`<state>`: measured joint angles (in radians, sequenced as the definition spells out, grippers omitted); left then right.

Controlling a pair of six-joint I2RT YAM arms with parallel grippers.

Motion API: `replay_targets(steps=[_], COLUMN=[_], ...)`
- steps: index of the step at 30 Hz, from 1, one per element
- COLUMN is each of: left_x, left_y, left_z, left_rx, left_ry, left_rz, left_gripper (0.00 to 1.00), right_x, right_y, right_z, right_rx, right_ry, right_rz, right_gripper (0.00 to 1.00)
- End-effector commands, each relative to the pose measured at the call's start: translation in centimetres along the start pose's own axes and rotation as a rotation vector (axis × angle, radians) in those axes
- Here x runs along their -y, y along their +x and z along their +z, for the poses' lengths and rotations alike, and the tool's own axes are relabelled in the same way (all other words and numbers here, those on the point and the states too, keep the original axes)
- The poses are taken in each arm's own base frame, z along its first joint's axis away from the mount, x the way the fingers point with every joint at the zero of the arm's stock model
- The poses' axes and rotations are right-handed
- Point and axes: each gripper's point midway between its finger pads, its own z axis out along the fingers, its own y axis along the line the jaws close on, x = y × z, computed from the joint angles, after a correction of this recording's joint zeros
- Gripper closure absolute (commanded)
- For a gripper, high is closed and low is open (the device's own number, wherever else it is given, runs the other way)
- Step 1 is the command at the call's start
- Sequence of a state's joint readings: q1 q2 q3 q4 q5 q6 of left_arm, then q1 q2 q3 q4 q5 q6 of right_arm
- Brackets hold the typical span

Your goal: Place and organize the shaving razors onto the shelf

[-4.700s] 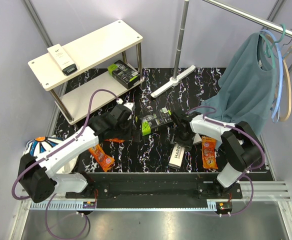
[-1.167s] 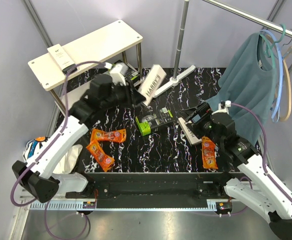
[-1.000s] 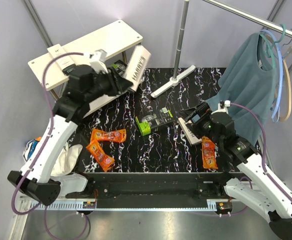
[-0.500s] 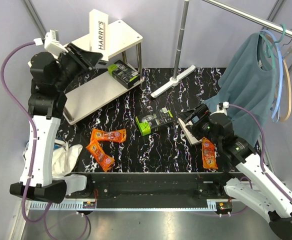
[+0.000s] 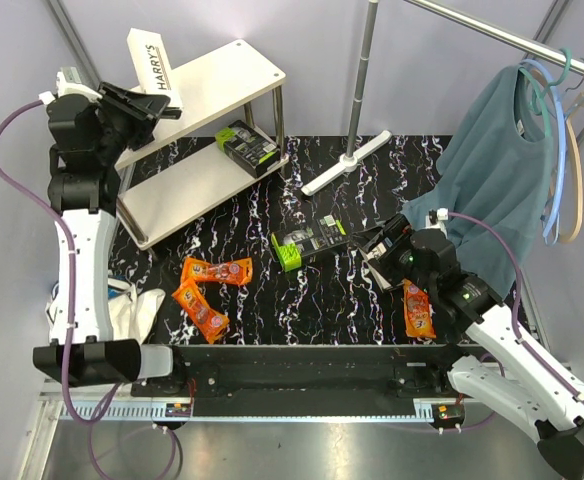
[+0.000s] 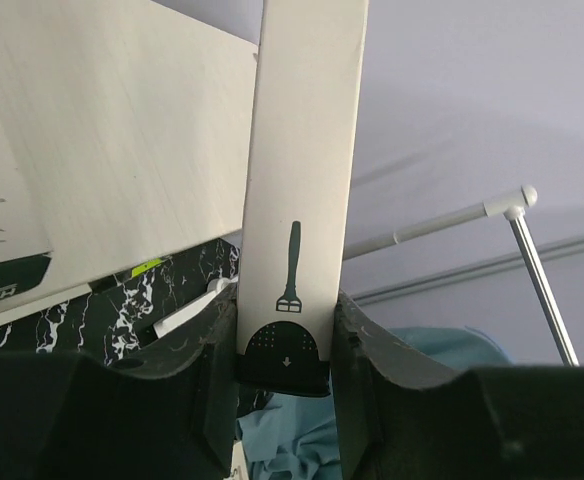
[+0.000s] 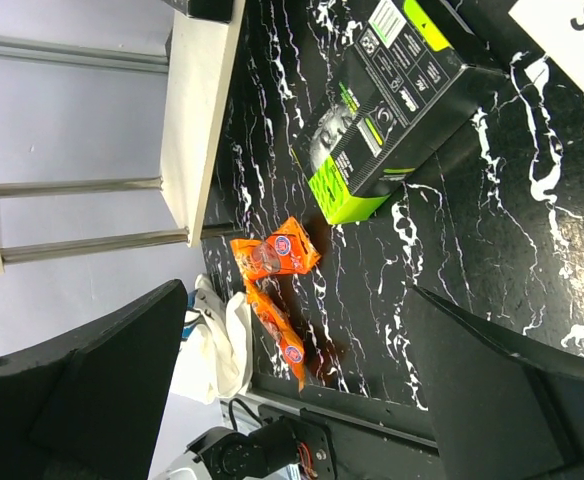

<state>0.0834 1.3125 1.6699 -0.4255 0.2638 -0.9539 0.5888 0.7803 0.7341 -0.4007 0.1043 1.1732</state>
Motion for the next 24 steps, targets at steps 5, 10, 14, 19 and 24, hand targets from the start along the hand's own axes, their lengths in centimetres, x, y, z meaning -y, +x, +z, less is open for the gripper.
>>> replay_targets(steps=[5,10,14,19,24], left_x=[1.7,1.0,0.7,-1.0,-1.1], left_y=[-3.7,-3.9,-3.6,-2.8,-2.1], left_z=[0.9,2.3,3.6,5.3,7.0], left_rx=[0.132,0.120,0.094,0.062,0.041], left_ry=[0.029,0.012,0.011,-0.021,-0.023], left_rz=[-0.060,-0.068,-0.078,-0.099,-0.084], left_gripper=[0.87,0.85,0.82,0.81,0.76], right_x=[-1.0,-1.0,-0.9,-0.7,-0.8], right_y=[0.0,0.0,0.0,0.1,0.1], right_z=[-0.3,-0.5,-0.5,-0.4,-0.5], right_rx=[-0.003,-0.003,-0.001,-0.006,-0.005], right_ry=[-0.057,-0.060,-0.060,-0.055,-0.058], right_rz=[-0.017,-0.020,-0.022,-0.025,-0.028], right_gripper=[0.00,0.00,0.00,0.00,0.00])
